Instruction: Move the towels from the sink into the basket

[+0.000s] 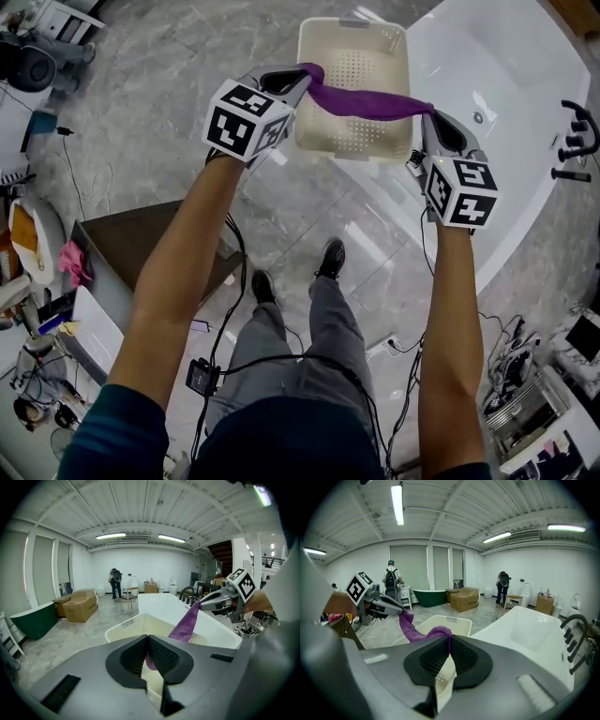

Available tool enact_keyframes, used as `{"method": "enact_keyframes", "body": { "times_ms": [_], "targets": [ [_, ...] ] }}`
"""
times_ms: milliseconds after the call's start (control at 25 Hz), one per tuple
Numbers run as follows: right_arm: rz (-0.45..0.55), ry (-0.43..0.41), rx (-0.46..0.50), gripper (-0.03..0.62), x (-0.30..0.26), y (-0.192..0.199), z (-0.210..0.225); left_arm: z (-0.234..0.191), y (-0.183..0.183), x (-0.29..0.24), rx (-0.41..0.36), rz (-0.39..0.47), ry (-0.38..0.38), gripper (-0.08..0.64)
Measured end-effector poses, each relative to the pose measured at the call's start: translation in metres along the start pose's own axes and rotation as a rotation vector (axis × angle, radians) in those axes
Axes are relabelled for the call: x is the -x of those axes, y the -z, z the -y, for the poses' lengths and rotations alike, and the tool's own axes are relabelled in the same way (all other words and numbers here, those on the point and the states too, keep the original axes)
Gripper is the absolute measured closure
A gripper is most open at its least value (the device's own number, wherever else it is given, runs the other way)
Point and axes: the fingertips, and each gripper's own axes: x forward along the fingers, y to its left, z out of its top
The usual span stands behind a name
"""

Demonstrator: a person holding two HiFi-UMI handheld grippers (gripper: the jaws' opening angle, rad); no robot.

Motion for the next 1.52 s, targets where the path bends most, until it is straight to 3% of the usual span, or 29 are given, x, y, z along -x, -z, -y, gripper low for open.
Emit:
{"method": "enact_keyframes", "body": {
  "times_ms": [760, 960, 1240, 1520],
  "targets": [
    [-0.173, -0.06, 0.017, 0.553, -0.034, 0.058, -0.02, 0.005, 0.054, -0.028, 0.041, -0.123, 0.067, 0.534],
    [-0.211, -0.069, 0.016, 0.49, -0.033, 0.051, -0.02, 0.01, 0.044, -0.024, 0.044, -0.147, 0.101, 0.492],
    [-0.201, -0.066, 0.014, 0.425, -0.019, 0.028, -0.022, 0.013, 0.018, -0.003, 0.045, -0.115, 0.113, 0.428],
    [-0.13, -0.031, 0.047, 0.44, 0.008, -0.019, -0.024, 0.016, -0.027, 0.04, 0.018, -0.028, 0.101, 0.426]
  ]
}}
